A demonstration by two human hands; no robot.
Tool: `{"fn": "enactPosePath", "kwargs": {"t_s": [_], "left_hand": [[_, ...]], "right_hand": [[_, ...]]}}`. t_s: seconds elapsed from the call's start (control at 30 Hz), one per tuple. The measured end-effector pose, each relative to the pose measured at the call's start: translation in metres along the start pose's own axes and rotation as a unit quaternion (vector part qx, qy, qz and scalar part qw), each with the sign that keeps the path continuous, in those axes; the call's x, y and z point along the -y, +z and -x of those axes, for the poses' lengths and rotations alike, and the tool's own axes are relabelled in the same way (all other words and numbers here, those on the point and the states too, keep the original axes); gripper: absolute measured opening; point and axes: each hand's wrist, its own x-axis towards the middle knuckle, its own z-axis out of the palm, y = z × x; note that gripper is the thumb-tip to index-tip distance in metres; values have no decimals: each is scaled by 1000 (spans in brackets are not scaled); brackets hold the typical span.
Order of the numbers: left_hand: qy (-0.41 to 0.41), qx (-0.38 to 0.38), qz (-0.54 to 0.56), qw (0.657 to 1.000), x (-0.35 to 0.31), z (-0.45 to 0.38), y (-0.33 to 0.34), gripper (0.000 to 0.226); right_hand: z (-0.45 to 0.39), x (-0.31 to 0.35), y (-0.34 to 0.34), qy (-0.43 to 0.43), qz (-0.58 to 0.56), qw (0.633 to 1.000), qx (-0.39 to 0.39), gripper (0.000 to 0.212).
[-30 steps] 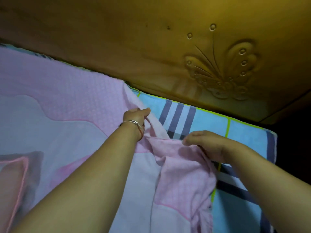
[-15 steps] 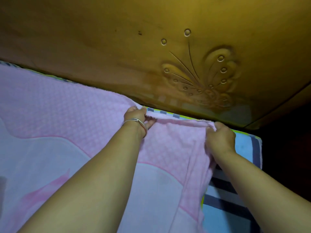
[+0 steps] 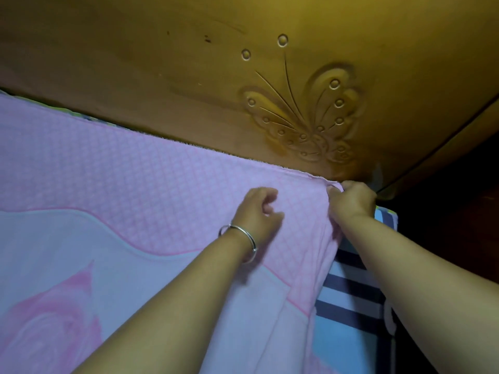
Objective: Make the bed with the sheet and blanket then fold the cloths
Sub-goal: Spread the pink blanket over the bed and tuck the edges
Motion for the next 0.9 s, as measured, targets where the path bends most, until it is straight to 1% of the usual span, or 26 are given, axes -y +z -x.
{"fn": "enactPosePath", "kwargs": {"t_s": [0.07,0.13,0.17,0.2,0.23,0.27,0.33,0.4,0.47,0.5,0.53,0.57,0.63,0.67,0.7,0.73,0.77,0.8,0.83,0.87,0.9], "left_hand": [[-20,66,-4,998,-4,16,12,43],[-32,97,-10,995,-12,30,22,51],[-35,100,-15,994,-15,35,26,57],[-32,102,-25,994,-18,41,30,63],[-26,105,-35,994,-20,49,35,67],[-20,110,-47,993,-20,57,38,69],[-15,124,-69,990,-16,70,43,70],[-25,131,-85,987,-8,77,41,68],[-35,131,-85,987,-1,82,33,64],[-34,132,-80,987,2,83,30,61],[-31,133,-73,988,5,87,27,58],[-29,135,-68,988,7,90,25,56],[-29,135,-49,989,12,98,22,54],[-33,132,-31,990,15,102,22,56],[-38,126,-11,991,18,106,22,59],[-39,115,4,993,20,110,22,63],[-33,105,10,994,21,112,22,66],[-21,93,12,995,22,115,23,68],[-4,81,16,997,21,117,24,68],[16,68,15,997,20,119,24,66],[35,54,10,998,18,124,25,61]], "right_hand": [[0,2,-1,13,-16,999,29,36],[5,0,-8,38,-87,991,94,45],[10,-1,-13,62,-148,976,147,45],[15,-3,-20,93,-198,952,212,38],[21,-8,-28,108,-207,929,287,30],[26,-14,-35,103,-185,907,364,23],[35,-28,-40,70,-101,867,482,6],[46,-36,-37,52,-42,839,540,6],[58,-38,-32,45,-9,835,549,6],[59,-35,-31,49,-20,843,535,14],[61,-31,-31,62,-40,863,499,22],[58,-27,-34,70,-49,896,436,26],[43,-25,-46,64,9,954,293,29],[37,-26,-54,56,51,971,226,29],[33,-28,-59,41,82,979,182,27],[33,-29,-60,36,90,981,170,24],[34,-30,-60,55,65,976,200,23],[38,-30,-58,83,21,960,266,22],[43,-29,-55,108,-4,934,342,21],[52,-27,-52,119,4,903,412,22],[58,-27,-48,110,39,873,473,22]]}}
